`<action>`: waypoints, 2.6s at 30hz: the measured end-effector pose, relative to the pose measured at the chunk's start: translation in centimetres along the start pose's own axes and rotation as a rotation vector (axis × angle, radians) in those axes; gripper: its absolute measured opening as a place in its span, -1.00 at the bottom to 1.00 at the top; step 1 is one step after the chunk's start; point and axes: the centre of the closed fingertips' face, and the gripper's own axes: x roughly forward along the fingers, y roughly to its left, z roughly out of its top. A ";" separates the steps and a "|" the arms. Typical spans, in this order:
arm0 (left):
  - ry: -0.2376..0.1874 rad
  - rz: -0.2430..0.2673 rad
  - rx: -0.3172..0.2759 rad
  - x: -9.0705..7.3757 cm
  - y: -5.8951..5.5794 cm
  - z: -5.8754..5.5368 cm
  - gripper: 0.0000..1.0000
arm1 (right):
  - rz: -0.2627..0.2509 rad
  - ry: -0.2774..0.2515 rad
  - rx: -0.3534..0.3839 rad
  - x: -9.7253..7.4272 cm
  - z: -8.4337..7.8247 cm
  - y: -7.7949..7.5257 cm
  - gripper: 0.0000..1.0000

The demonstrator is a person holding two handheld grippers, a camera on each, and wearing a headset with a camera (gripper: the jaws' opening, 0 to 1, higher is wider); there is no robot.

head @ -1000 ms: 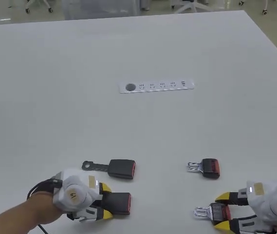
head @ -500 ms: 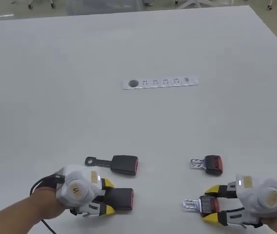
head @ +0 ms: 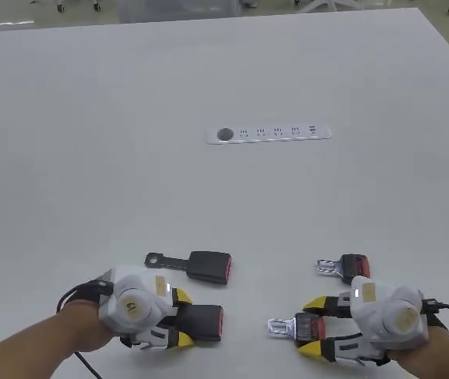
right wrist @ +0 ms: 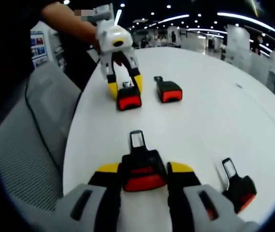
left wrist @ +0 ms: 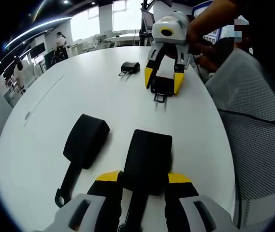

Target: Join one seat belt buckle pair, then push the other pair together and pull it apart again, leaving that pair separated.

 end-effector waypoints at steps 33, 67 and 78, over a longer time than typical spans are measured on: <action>0.015 -0.011 0.014 0.0 -0.1 0.0 -0.31 | 0.047 -0.049 -0.016 6.1 5.5 1.3 -0.27; 0.019 -0.007 0.018 0.2 -0.2 0.1 -0.33 | 0.031 -0.013 0.004 7.8 6.7 1.9 -0.28; 0.013 -0.010 0.019 0.1 -0.3 0.0 -0.33 | 0.039 -0.006 -0.032 7.8 6.5 1.8 -0.28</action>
